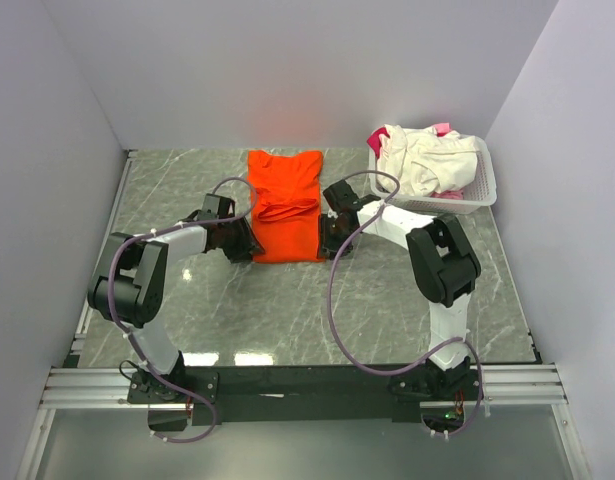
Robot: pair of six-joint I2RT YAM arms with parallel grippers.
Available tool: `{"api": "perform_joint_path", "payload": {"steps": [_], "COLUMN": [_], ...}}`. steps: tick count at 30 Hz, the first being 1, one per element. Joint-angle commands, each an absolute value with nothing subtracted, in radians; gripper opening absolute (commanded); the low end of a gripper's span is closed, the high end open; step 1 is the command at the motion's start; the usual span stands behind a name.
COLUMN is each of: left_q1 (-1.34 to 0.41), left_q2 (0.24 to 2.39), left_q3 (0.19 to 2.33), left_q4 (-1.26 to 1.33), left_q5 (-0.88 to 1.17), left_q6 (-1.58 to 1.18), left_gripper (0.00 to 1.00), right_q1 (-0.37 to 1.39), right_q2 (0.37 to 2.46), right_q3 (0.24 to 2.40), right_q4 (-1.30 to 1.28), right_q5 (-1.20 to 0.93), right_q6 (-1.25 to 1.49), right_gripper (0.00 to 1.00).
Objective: Fold and stack the t-shirts
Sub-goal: Fold the tshirt
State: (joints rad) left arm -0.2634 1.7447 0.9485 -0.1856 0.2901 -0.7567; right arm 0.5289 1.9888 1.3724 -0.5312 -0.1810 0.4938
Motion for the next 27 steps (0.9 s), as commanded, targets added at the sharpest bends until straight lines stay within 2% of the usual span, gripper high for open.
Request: {"api": "perform_joint_path", "payload": {"steps": [1,7,10,13,14,16,17,19,27], "left_q1": [-0.272,-0.273,-0.276,-0.279,-0.281,-0.282,-0.282,-0.282,-0.284], "left_q2": [1.773,1.767,1.776,1.775,1.773,1.766,1.761,1.737,1.539], "left_q3": [0.942,0.899,0.891,0.876,0.870,0.858,0.856,0.864,0.933], "left_q4": [-0.213,-0.201,-0.196,-0.180,-0.172,-0.155,-0.153,-0.164,-0.256], "left_q5": [0.253,0.261,0.276,0.284,0.285,0.302,0.307,0.313,0.308], "left_q6": [-0.753,-0.767,-0.770,-0.785,-0.788,-0.798,-0.801,-0.801,-0.807], "left_gripper": [0.48,0.45,0.39,0.27,0.21,0.14,0.06,0.00,0.00], "right_q1": [0.537,0.537,0.537,0.538,0.538,0.537,0.537,0.540,0.537], "right_q2": [2.003,2.017,2.017,2.014,2.014,2.002,1.994,1.968,1.835], "right_q3": [1.387,1.391,1.384,1.378,1.376,1.367,1.364,1.359,1.411], "right_q4": [-0.526,-0.529,-0.525,-0.520,-0.520,-0.517,-0.514,-0.515,-0.595], "right_q5": [-0.176,-0.182,-0.196,-0.216,-0.222,-0.227,-0.233,-0.235,-0.192], "right_q6": [0.499,0.499,0.505,0.505,0.505,0.508,0.509,0.511,0.512], "right_gripper": [0.46,0.43,0.39,0.27,0.15,0.04,0.00,0.00,0.00]}}
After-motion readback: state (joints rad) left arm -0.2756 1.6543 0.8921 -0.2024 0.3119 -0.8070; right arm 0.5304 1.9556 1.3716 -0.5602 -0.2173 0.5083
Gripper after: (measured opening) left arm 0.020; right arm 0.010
